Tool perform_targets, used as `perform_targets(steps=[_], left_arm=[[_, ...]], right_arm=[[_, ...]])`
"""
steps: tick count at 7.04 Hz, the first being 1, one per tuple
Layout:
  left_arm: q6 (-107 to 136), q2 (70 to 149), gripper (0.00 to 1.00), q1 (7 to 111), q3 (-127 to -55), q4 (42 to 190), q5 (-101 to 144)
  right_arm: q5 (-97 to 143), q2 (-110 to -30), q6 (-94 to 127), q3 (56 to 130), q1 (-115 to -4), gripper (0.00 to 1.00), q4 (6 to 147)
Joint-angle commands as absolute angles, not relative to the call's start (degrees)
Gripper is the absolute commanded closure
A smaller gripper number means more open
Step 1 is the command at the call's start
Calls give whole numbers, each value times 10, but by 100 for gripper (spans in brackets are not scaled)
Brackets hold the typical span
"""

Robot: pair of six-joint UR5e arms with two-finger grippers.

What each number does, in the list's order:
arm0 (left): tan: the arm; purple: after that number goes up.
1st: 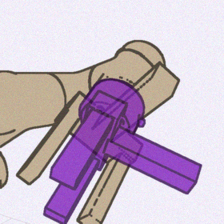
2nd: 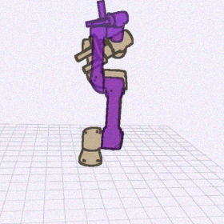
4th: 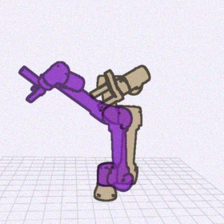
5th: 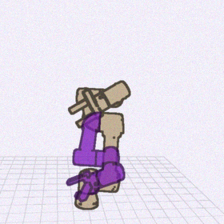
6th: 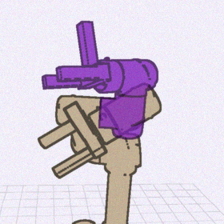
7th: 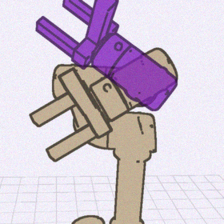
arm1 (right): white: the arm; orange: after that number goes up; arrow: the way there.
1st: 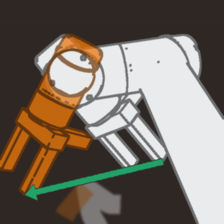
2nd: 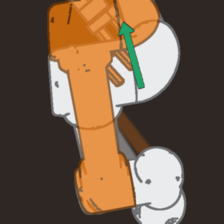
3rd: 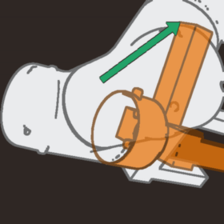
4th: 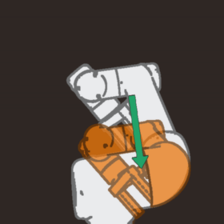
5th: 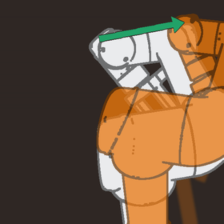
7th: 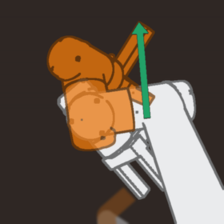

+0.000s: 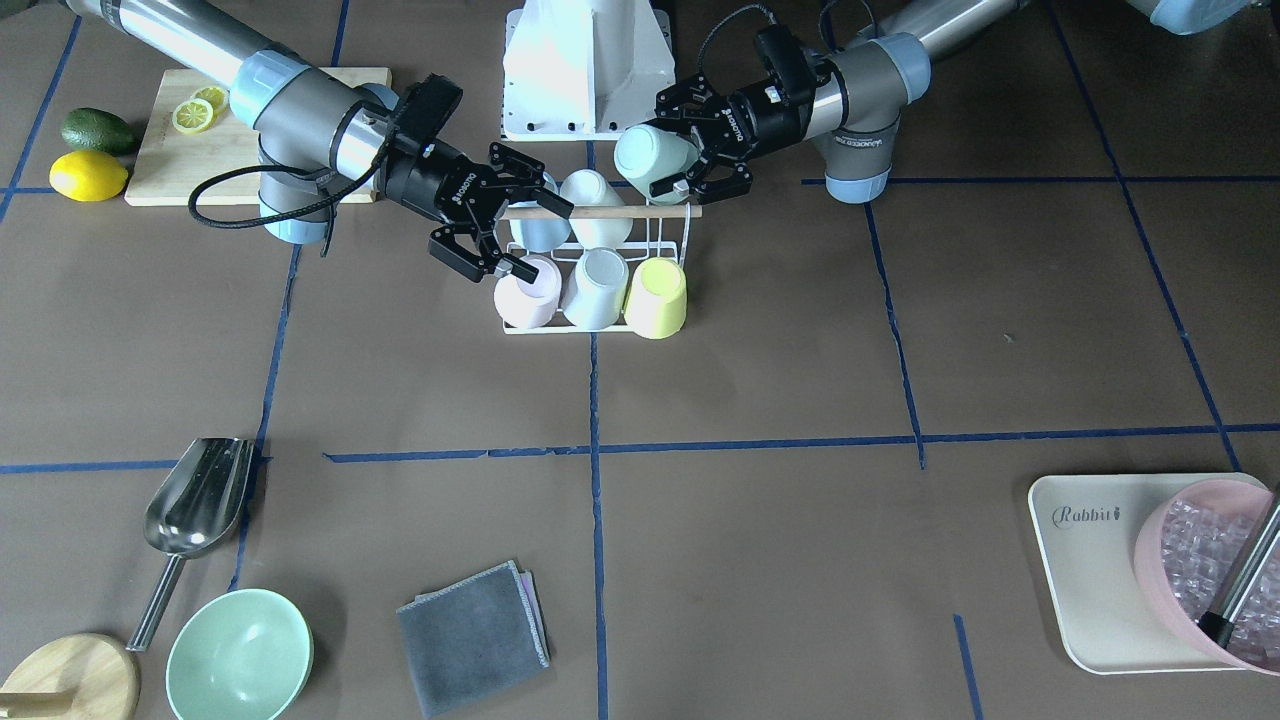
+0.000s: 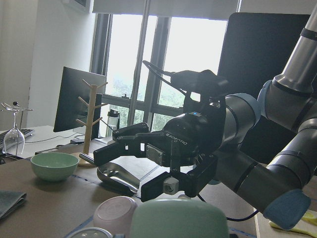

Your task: Place cup on cup holder

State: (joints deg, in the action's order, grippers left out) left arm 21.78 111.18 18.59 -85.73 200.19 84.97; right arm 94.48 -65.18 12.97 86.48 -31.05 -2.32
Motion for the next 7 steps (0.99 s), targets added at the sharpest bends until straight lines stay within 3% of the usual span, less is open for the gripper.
perform_targets(steps=[1, 2, 7], left_arm=[[217, 1112, 47, 181, -853, 2005, 848], [215, 1112, 1, 178, -851, 2006, 848], [218, 1109, 0, 170, -863, 2024, 837]], right_arm=[[1023, -647, 133, 887, -383, 0, 56], [1024, -647, 133, 904, -392, 0, 115], [1125, -647, 131, 994, -449, 0, 455]])
